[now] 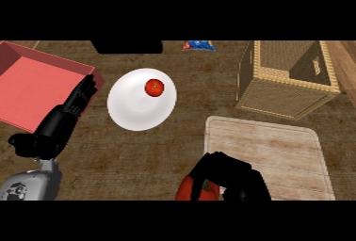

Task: Pick the bell pepper from the cutting board and place it in the basket

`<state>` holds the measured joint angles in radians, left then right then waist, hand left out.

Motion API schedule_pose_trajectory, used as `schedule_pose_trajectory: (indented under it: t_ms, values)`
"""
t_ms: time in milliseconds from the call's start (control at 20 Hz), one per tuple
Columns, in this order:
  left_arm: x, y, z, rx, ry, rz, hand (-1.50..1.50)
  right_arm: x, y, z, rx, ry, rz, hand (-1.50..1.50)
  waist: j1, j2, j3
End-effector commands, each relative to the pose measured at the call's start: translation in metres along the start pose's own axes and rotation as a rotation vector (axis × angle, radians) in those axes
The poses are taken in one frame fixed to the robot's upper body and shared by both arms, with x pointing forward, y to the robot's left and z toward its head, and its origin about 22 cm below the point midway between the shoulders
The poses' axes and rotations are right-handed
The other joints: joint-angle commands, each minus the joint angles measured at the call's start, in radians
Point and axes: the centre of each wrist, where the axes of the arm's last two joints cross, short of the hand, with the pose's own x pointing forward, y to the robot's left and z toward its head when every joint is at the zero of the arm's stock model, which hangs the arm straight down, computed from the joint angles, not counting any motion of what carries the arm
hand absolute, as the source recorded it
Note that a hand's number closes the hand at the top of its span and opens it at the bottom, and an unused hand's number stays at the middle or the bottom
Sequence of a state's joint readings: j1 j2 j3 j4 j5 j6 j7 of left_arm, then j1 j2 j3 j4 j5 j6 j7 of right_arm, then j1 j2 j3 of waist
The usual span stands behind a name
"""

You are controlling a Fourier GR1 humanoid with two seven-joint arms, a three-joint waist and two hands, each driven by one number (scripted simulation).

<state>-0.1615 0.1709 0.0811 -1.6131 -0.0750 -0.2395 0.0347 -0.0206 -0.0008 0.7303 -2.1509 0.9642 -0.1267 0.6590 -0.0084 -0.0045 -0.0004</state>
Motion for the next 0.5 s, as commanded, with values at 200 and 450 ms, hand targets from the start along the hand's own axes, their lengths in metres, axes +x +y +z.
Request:
schedule_pose_trajectory:
  t_ms: [200, 450]
  values:
    - [-0.005, -0.013, 0.013, -0.009, -0.003, 0.011, 0.00, 0.040, -0.033, -0.006, -0.156, 0.054, 0.046, 1.50, 0.011, 0.003, 0.000]
    - [-0.003, -0.011, -0.011, -0.018, -0.012, -0.001, 0.00, 0.033, -0.063, -0.057, -0.205, 0.104, 0.104, 1.50, 0.011, 0.007, 0.000]
